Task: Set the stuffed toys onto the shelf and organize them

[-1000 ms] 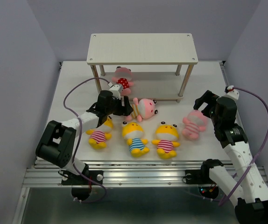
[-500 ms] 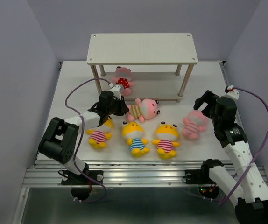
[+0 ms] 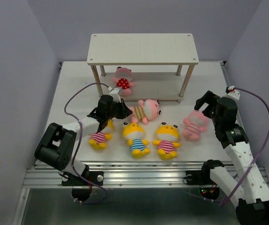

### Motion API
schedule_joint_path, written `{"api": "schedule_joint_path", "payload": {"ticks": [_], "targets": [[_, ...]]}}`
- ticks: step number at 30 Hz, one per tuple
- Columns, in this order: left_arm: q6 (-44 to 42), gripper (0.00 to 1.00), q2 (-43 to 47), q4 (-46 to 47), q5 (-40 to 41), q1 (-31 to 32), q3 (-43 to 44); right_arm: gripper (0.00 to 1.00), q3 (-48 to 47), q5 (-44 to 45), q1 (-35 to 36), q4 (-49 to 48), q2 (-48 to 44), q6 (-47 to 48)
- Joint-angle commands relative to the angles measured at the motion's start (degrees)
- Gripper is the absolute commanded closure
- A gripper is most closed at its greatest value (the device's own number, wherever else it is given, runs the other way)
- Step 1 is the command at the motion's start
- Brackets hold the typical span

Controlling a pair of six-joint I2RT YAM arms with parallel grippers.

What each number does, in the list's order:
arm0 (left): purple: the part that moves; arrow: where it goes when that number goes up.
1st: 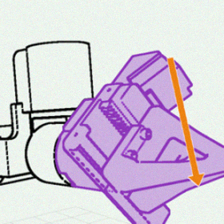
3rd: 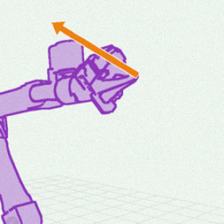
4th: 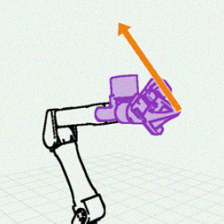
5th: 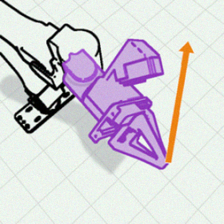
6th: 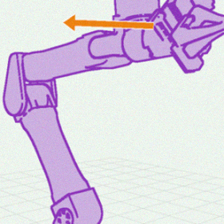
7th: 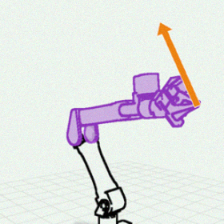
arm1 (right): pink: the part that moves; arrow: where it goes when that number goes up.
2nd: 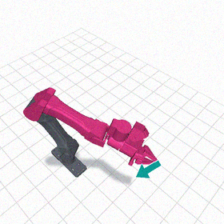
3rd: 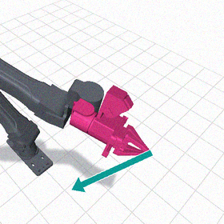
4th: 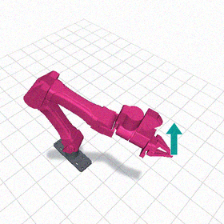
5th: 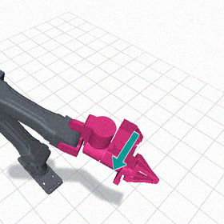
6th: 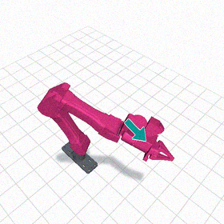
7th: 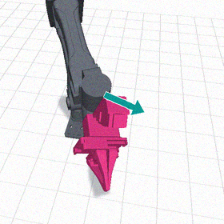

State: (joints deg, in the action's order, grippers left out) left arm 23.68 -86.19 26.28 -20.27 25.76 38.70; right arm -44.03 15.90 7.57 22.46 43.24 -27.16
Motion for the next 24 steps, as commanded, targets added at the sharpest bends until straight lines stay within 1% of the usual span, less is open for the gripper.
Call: {"api": "schedule_joint_path", "payload": {"ticks": [1, 5, 8, 9, 13, 18, 19, 24], "targets": [[11.3, 1.0, 6.0, 7.5, 1.7, 3.8, -2.1, 0.0, -1.1, 0.1, 0.0, -2.4, -0.6, 0.9], [18.2, 1.0, 8.8, 9.9, 4.1, 6.2, -2.6, 0.0, -1.0, -0.2, 0.0, -2.4, -1.0, 0.8], [20.6, 1.0, 11.7, 10.5, 8.1, 8.5, -2.5, 0.0, -1.0, -0.5, 0.0, -2.5, -1.5, 0.7], [21.4, 1.0, 12.4, 10.1, 10.2, 8.8, -2.5, 0.0, -1.0, -0.7, 0.0, -2.5, -1.6, 0.7], [25.4, 1.0, 14.6, 9.9, 13.8, 9.2, -1.7, 0.0, -1.0, -1.2, 0.0, -2.6, -2.2, 0.6], [28.5, 1.0, 13.8, 10.2, 19.3, 10.6, 1.0, 0.0, -1.0, -1.6, 0.0, -2.7, -2.1, 0.6], [29.7, 1.0, 13.3, 10.2, 22.4, 10.6, 1.6, 0.0, -1.1, -1.6, 0.0, -2.7, -2.1, 0.6], [32.7, 1.0, 10.7, 10.7, 27.7, 12.0, 4.4, 0.0, -1.1, -1.4, 0.0, -2.9, -2.6, 0.6]]}}
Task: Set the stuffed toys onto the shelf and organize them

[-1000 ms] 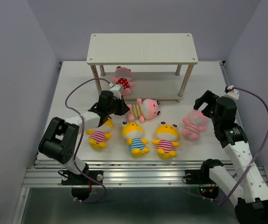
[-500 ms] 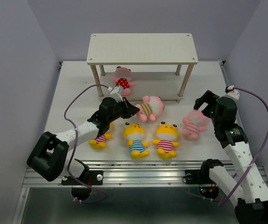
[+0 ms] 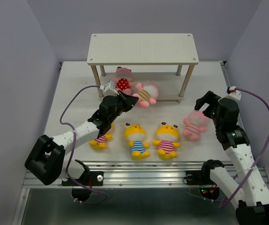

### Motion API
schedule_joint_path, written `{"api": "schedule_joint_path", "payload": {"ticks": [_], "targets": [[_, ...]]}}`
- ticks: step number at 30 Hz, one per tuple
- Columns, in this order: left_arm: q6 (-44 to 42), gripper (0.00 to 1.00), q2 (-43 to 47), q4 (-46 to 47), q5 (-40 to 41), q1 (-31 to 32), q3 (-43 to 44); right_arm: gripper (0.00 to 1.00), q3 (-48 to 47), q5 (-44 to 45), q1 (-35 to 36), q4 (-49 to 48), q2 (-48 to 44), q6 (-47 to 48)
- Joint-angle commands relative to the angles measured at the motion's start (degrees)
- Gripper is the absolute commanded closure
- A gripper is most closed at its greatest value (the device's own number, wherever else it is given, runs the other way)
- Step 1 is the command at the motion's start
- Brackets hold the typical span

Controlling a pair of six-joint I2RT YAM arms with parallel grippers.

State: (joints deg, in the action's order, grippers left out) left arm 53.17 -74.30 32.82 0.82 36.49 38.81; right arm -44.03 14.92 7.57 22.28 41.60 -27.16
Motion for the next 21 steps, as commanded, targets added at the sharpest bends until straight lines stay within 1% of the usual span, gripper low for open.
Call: {"api": "schedule_joint_path", "payload": {"ticks": [1, 3, 4, 7, 9, 11, 13, 16, 21], "targets": [[4.6, 1.0, -1.8, 4.4, 8.1, 1.6, 5.1, 0.0, -1.1, -0.5, 0.0, -2.7, -0.8, 0.6], [5.8, 1.0, -3.4, 5.0, 10.4, 2.4, 6.0, 0.0, -1.0, -0.3, 0.0, -2.8, -0.7, 0.6], [6.3, 1.0, -3.9, 5.2, 13.6, 3.6, 6.7, 0.0, -1.0, -0.5, 0.0, -2.8, -0.6, 0.5], [7.4, 1.0, -6.5, 5.3, 18.7, 5.4, 9.3, 0.0, -1.0, -0.8, 0.0, -2.9, -0.3, 0.5], [8.9, 1.0, -9.4, 5.4, 20.5, 6.5, 10.4, 0.0, -1.0, -1.0, 0.0, -2.9, -0.2, 0.5], [11.2, 1.0, -12.2, 5.3, 24.4, 7.3, 11.6, 0.0, -1.1, -1.1, 0.0, -3.0, -0.2, 0.5], [14.7, 1.0, -14.1, 5.5, 25.8, 7.3, 12.7, 0.0, -1.1, -1.1, 0.0, -2.9, -0.2, 0.6], [16.0, 1.0, -19.4, 6.2, 25.9, 7.4, 15.2, 0.0, -0.7, -1.3, 0.0, -2.9, -0.7, 0.6], [21.1, 1.0, -22.9, 5.8, 29.6, 7.9, 16.0, 0.0, -0.7, -1.4, 0.0, -2.9, -0.9, 0.8]]}}
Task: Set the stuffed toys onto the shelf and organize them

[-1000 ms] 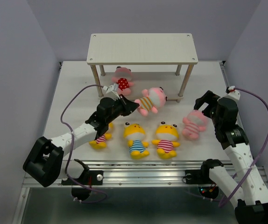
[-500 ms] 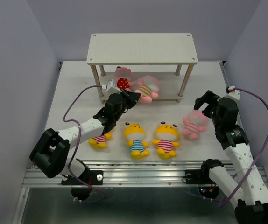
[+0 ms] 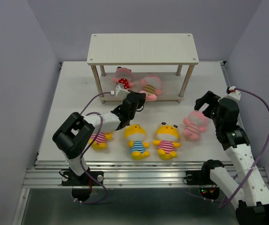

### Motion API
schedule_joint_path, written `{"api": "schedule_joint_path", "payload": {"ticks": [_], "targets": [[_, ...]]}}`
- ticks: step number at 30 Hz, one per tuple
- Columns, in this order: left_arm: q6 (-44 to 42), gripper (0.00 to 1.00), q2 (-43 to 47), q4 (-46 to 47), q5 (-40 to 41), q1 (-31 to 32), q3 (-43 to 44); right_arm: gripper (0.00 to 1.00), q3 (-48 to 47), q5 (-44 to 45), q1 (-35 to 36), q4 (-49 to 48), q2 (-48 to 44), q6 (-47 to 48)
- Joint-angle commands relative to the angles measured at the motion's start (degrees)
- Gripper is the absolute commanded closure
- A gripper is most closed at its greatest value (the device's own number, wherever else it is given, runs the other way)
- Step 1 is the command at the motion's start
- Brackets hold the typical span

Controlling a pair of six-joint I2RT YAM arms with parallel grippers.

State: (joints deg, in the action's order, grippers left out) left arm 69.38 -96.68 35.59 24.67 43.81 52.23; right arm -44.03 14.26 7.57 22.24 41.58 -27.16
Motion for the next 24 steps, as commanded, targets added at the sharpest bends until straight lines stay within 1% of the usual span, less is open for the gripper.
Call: {"api": "schedule_joint_path", "payload": {"ticks": [1, 3, 7, 11, 16, 19, 24], "targets": [[4.9, 1.0, -0.9, 3.1, 5.7, 0.7, 2.6, 0.0, -0.7, -0.7, 0.0, -2.9, -0.9, 0.8], [5.8, 1.0, -2.1, 3.0, 6.2, 1.0, 3.2, 0.0, -0.8, -0.7, 0.0, -2.9, -1.0, 0.8], [10.5, 1.0, -3.8, 1.7, 8.0, 1.9, 3.7, 0.0, -1.0, -0.9, 0.0, -2.9, -0.6, 1.0], [15.2, 1.0, -6.1, 1.1, 8.2, 2.2, 4.3, 0.0, -1.0, -1.4, 0.0, -3.0, -0.5, 1.0], [21.0, 1.0, -6.5, -1.6, 11.8, 3.7, 4.7, 0.0, -1.1, -1.7, 0.0, -3.0, 0.3, 1.1], [22.9, 1.0, -6.3, -3.9, 15.1, 4.5, 5.4, 0.0, -1.2, -1.9, 0.0, -3.1, 0.6, 1.1], [24.4, 1.0, -6.5, -4.9, 15.2, 4.6, 5.3, 0.0, -1.2, -2.0, 0.0, -3.0, 0.6, 1.1]]}}
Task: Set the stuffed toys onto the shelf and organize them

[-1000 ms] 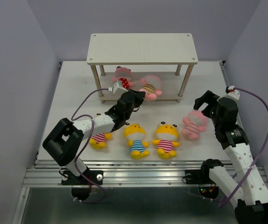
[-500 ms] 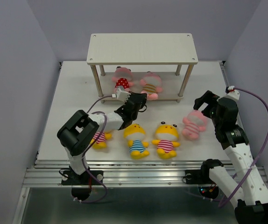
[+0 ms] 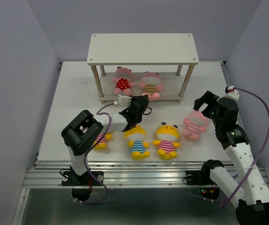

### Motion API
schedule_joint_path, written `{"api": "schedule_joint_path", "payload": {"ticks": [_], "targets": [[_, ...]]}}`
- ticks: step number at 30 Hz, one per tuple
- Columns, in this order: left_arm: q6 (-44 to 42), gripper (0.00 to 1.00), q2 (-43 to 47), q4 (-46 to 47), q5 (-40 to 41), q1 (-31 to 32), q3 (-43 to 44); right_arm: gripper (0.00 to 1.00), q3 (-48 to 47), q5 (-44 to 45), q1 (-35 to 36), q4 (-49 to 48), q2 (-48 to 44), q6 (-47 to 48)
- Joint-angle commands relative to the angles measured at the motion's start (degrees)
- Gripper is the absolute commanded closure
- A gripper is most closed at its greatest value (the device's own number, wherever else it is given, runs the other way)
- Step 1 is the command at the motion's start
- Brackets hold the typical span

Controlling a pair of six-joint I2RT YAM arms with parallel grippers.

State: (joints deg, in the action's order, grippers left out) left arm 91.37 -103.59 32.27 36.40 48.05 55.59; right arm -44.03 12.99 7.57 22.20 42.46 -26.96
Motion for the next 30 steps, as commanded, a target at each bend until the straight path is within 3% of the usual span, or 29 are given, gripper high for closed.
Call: {"api": "schedule_joint_path", "payload": {"ticks": [1, 19, 22, 23, 24, 30], "targets": [[2.4, 1.0, 0.5, -1.7, 3.6, 0.4, 1.8, 0.0, -1.2, -0.7, 0.0, -2.9, -0.2, 0.9], [0.3, 1.0, 2.1, -3.3, 9.2, 0.7, 1.3, 0.0, -1.0, -1.0, 0.0, -2.9, 0.2, 1.1], [-1.4, 0.86, 2.0, -3.4, 8.8, 0.7, 1.8, 0.0, -1.0, -1.0, 0.0, -2.9, 0.4, 1.1], [-2.3, 0.74, 1.8, -3.4, 8.7, 0.7, 2.3, 0.0, -0.9, -1.1, 0.0, -3.0, 0.6, 1.0], [-2.4, 0.69, 1.8, -3.5, 8.5, 0.7, 2.4, 0.0, -0.9, -1.1, 0.0, -3.0, 0.6, 1.0], [-3.1, 0.53, 2.0, -3.5, 7.9, 0.7, 2.8, 0.0, -0.8, -1.2, 0.0, -2.9, 0.6, 1.0]]}}
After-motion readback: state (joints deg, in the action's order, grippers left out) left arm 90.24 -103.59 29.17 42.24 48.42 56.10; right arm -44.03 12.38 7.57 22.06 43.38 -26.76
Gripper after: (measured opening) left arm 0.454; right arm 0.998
